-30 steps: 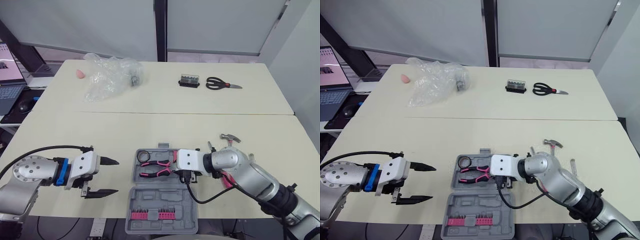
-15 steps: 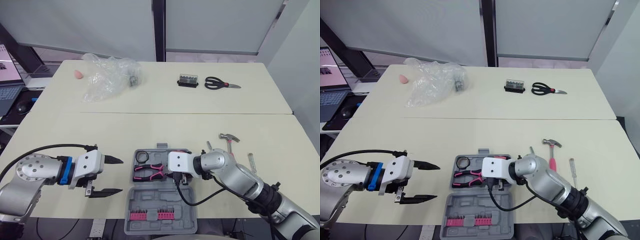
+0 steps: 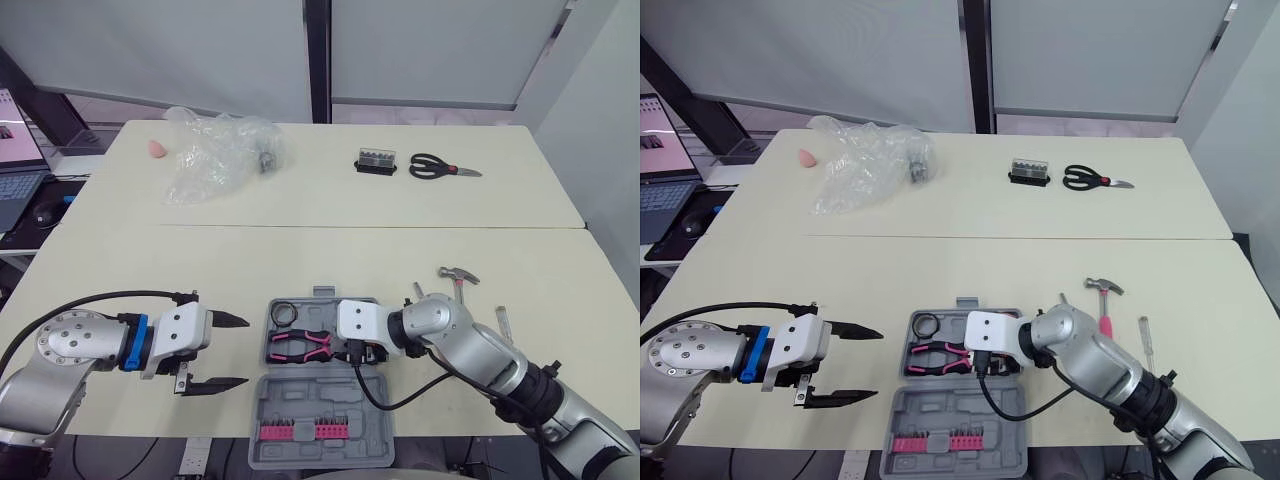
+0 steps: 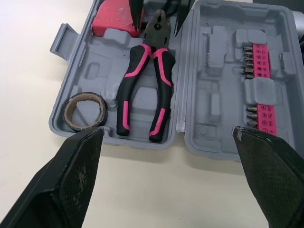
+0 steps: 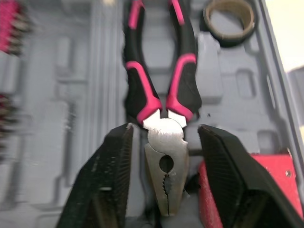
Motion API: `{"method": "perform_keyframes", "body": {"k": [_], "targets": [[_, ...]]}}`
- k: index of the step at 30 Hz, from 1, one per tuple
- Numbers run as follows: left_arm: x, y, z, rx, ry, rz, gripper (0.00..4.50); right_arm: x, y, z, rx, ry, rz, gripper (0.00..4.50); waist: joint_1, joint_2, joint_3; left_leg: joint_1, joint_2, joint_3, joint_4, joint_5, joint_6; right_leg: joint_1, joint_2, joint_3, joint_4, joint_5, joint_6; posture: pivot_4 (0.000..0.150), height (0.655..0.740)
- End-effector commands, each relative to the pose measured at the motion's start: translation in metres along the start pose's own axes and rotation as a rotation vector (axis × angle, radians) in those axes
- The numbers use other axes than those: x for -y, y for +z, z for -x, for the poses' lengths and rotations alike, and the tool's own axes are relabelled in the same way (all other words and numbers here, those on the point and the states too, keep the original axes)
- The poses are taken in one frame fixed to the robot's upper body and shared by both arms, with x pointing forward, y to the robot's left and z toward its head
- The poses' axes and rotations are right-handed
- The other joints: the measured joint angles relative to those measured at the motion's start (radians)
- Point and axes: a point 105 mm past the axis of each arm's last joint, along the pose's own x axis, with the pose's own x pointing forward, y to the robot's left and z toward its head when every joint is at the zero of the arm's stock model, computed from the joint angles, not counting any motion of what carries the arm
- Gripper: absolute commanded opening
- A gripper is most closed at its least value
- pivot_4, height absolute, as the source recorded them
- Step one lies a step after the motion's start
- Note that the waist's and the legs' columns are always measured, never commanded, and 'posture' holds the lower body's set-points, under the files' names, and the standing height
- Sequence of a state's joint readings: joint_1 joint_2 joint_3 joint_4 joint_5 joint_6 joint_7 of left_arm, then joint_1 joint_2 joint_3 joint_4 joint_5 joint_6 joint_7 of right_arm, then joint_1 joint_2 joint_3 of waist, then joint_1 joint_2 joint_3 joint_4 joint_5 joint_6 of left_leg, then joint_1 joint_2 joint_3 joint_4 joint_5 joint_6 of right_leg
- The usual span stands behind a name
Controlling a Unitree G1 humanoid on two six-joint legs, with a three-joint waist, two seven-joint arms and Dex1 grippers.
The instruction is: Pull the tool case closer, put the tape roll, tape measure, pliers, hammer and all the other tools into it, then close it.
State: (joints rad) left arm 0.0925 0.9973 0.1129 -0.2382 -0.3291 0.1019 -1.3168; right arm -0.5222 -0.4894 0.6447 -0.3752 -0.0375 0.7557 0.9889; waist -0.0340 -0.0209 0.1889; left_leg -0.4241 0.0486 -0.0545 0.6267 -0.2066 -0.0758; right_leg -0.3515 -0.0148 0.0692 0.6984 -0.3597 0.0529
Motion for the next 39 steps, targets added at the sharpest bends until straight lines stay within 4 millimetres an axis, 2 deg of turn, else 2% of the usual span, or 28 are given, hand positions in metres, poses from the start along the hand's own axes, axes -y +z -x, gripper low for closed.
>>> {"method": "perform_keyframes", "body": {"k": [1,2,5,14,17,27,29,32,34,36,39], "targets": [[0.0,0.004,-0.001,0.009,0.006,-0.02,4.5,0.004,0.024,0.008,0.098,0.014,0.043,2.52,0.0,0.0,0.0,0.0,0.0,0.0,0.0,0.0,0.0,0.0,0.0,0.0,0.0,0.0,0.0,0.15,0.74],[0.0,0.004,-0.001,0.009,0.007,-0.02,4.5,0.007,0.027,0.007,0.114,0.005,0.051,2.52,0.0,0.0,0.0,0.0,0.0,0.0,0.0,0.0,0.0,0.0,0.0,0.0,0.0,0.0,0.0,0.15,0.74],[0.001,0.004,-0.001,0.01,0.009,-0.022,4.5,0.012,0.032,0.001,0.143,-0.012,0.058,2.04,-0.001,0.0,0.0,0.0,0.0,0.0,0.0,0.0,0.0,0.0,0.0,0.0,0.0,0.0,0.0,0.15,0.74],[0.003,0.005,-0.003,0.018,0.015,-0.023,4.5,0.013,0.021,-0.024,0.131,-0.009,0.055,0.04,-0.001,0.0,0.0,0.0,0.0,0.0,0.0,0.0,0.0,0.0,0.0,0.0,0.0,0.0,0.0,0.15,0.74],[0.002,0.004,-0.004,0.018,0.019,-0.023,4.5,0.011,0.014,-0.032,0.109,0.004,0.044,0.04,-0.001,0.0,0.0,0.0,0.0,0.0,0.0,0.0,0.0,0.0,0.0,0.0,0.0,0.0,0.0,0.15,0.74],[0.003,0.002,-0.009,0.029,0.04,-0.034,4.5,0.001,-0.042,-0.054,-0.042,0.025,-0.098,0.04,-0.001,0.0,-0.001,0.002,0.0,0.0,0.0,0.0,0.0,0.001,0.0,0.0,0.001,0.0,0.0,0.15,0.74],[0.003,0.0,-0.01,0.031,0.044,-0.03,4.5,-0.001,-0.039,-0.054,-0.019,0.026,-0.079,0.04,-0.001,0.0,-0.001,0.006,0.0,0.0,0.0,0.0,0.0,0.004,0.0,0.0,0.001,0.0,0.0,0.15,0.74],[0.005,-0.005,-0.008,0.031,0.063,-0.017,4.5,0.001,-0.01,-0.047,0.146,0.014,-0.019,0.04,-0.001,0.0,-0.001,0.008,0.0,0.0,0.0,0.0,0.0,0.007,0.0,0.0,0.001,0.0,0.0,0.15,0.74],[-0.002,-0.008,-0.006,0.053,0.13,-0.007,4.5,0.006,0.009,-0.036,0.278,-0.016,-0.062,0.04,-0.001,0.0,-0.001,0.007,0.0,0.0,-0.001,0.0,0.0,0.006,0.0,0.0,0.0,0.0,0.0,0.15,0.74],[-0.009,-0.009,-0.005,0.085,0.201,0.018,4.5,0.007,0.015,-0.022,0.359,-0.024,-0.085,0.04,0.0,0.0,-0.001,0.006,0.0,0.0,-0.001,0.0,0.0,0.006,0.0,0.0,0.0,0.0,0.0,0.15,0.74],[-0.012,-0.012,-0.005,0.105,0.245,0.047,4.5,0.006,0.013,-0.003,0.4,-0.038,-0.066,0.04,0.001,0.0,-0.001,0.005,0.0,0.0,0.0,0.0,0.0,0.005,0.0,0.0,0.0,0.0,0.0,0.15,0.74]]}}
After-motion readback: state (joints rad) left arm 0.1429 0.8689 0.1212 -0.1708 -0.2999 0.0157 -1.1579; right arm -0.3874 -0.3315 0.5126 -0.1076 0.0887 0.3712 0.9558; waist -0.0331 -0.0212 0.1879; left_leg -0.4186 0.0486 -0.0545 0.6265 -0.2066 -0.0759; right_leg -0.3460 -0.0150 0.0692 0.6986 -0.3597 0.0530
